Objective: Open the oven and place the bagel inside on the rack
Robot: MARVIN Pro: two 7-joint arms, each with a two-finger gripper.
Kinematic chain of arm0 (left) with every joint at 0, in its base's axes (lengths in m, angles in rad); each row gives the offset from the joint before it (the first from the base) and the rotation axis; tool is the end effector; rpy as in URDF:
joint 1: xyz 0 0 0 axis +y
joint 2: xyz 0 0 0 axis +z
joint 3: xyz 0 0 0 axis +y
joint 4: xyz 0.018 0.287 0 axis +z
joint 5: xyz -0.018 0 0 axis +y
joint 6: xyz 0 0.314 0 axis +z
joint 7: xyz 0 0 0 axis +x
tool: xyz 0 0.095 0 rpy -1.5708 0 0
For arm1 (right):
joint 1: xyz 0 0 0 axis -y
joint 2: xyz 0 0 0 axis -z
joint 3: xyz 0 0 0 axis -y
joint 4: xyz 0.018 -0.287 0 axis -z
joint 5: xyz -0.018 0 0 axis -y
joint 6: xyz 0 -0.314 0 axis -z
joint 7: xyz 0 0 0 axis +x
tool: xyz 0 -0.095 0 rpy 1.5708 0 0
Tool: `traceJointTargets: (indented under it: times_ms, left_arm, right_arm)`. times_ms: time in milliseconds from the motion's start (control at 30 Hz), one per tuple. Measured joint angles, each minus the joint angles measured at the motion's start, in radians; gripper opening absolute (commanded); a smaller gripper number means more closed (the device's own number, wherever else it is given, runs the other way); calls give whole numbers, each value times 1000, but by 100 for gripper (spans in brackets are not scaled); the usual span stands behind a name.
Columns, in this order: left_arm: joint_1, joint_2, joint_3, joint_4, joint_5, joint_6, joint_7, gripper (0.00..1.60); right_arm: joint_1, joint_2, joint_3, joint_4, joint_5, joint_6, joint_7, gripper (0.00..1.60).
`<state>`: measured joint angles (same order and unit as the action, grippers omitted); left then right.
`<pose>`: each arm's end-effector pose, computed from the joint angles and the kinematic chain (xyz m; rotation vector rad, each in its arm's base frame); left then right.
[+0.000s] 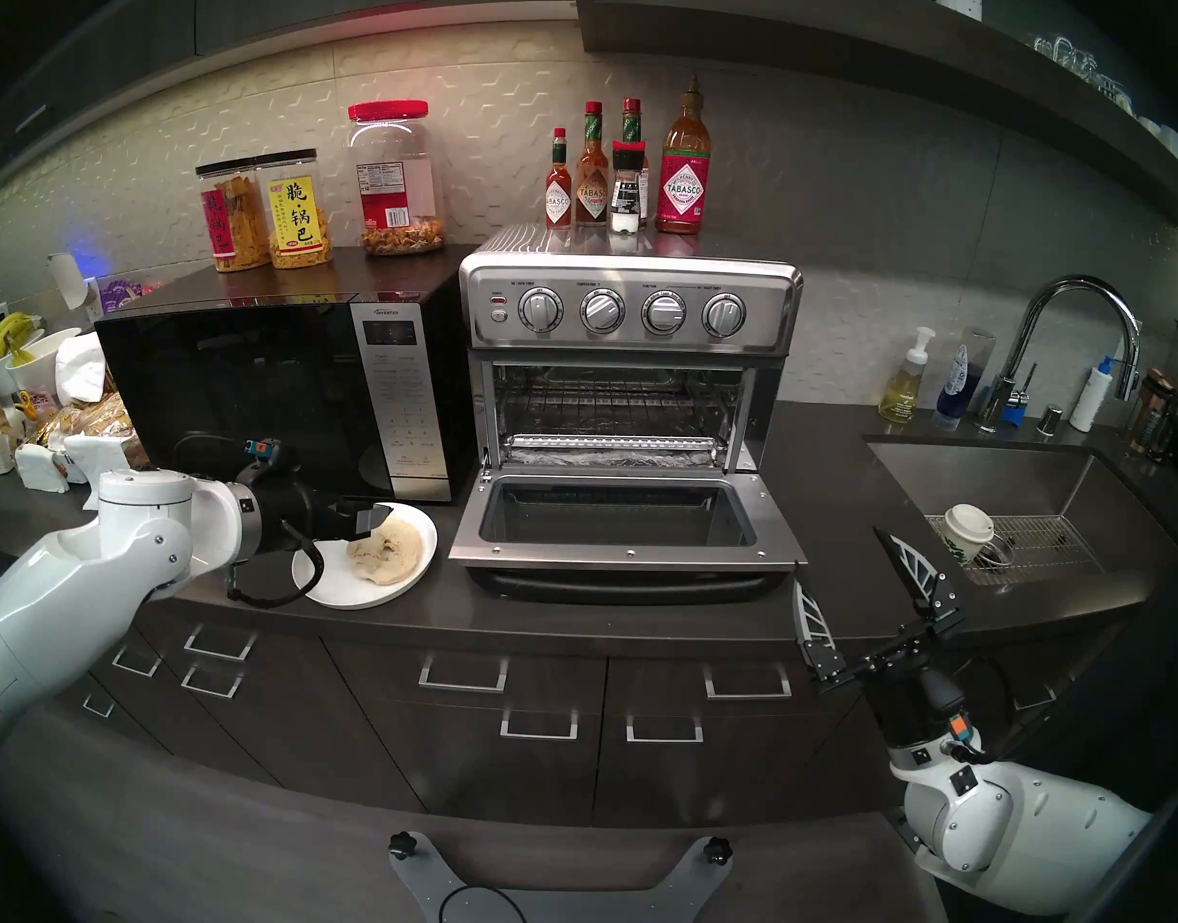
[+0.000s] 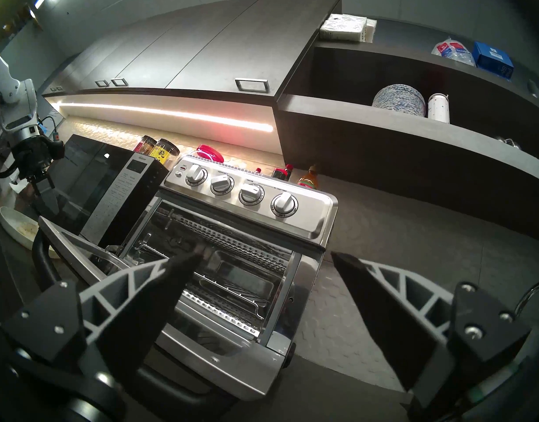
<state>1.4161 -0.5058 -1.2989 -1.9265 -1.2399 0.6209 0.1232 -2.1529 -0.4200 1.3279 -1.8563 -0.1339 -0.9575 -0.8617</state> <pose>0.4038 0.0959 -0.1688 2.5020 -0.3673 1.3769 0.2470 -0.1277 -0.2562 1.3298 0.7288 2.7161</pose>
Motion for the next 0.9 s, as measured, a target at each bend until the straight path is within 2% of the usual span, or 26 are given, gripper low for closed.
traceJointTargets:
  times_ms: [400,900]
  left_arm:
    - [-117,-52,85,15,-37,148,21,160]
    - [-246,-22,185,42,-104,315,89,160]
  right_arm:
    - [2,0,1,0,-5,0,0,160]
    - [2,0,1,-1,-11,0,-1,160]
